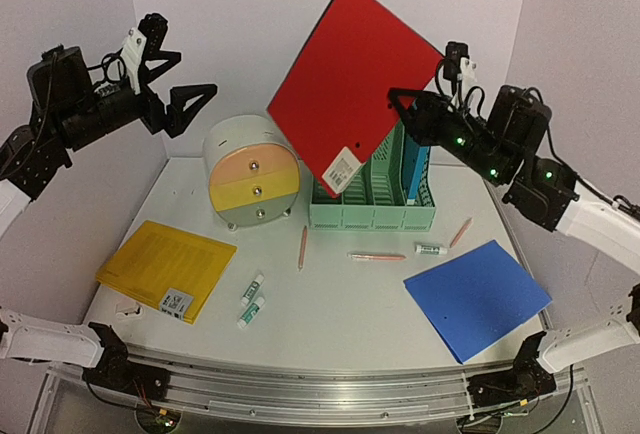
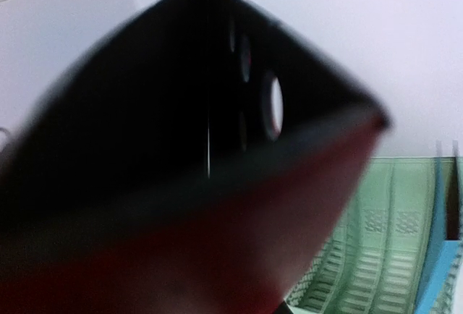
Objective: Organize the desk
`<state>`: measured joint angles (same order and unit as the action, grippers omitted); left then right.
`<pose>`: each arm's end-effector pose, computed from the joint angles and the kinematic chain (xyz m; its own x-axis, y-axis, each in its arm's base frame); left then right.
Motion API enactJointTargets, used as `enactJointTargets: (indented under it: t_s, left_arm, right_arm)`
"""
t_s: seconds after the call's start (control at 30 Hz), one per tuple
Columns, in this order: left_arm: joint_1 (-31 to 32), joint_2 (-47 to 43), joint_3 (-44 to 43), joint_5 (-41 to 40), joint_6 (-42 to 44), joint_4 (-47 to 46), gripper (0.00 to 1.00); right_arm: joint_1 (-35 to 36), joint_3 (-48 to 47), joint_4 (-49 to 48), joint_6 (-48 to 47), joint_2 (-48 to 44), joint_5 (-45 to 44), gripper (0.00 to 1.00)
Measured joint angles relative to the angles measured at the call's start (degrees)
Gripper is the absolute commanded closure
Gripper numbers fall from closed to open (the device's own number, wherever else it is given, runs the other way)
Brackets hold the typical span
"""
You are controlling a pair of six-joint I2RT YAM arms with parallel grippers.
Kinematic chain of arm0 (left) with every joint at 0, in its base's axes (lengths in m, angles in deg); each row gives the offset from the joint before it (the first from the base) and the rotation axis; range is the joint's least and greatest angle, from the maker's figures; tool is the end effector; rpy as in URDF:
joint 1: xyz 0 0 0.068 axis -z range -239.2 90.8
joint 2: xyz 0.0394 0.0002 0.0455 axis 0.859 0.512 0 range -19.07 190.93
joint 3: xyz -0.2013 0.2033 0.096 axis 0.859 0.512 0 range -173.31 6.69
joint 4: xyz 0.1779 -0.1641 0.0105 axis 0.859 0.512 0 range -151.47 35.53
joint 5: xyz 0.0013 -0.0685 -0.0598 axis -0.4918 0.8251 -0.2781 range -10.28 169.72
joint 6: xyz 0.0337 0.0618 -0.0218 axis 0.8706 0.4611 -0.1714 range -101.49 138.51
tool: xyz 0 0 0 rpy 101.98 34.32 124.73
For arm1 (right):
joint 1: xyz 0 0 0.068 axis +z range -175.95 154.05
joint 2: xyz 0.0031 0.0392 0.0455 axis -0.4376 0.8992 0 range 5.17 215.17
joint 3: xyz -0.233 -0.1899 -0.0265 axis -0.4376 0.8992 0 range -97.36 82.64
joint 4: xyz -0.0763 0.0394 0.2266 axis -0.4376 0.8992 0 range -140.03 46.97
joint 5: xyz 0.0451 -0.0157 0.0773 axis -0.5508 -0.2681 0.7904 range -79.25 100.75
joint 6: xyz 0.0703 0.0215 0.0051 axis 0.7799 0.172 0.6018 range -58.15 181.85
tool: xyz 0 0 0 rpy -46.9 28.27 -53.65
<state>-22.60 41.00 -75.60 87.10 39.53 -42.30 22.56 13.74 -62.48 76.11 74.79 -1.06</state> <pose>0.1505 -0.1216 0.5158 0.2888 0.2285 -0.9297 0.6328 0.6831 0.3645 0.1911 0.1972 0.4734 -0.0173 0.3443 -0.9387 -0.6151 0.7365 0.2815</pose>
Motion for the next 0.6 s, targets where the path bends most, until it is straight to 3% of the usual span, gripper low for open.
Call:
enactJointTargets:
  t_s: [0.27, 0.43, 0.6]
  left_arm:
    - [0.0, -0.13, 3.98, -1.04, 0.51, -1.46, 0.0]
    - [0.0, -0.14, 5.3, -1.91, 0.71, -2.23, 0.0]
    - [0.0, -0.17, 6.84, -2.7, 1.25, -3.1, 0.0]
  right_arm:
    - [-0.06, -13.42, 14.55, -5.51, 5.65, -26.33, 1.0]
    - [-0.04, -16.23, 16.69, -9.66, 10.28, -35.91, 1.0]
    - [-0.05, -16.34, 12.02, -15.51, 13.62, -43.54, 1.0]
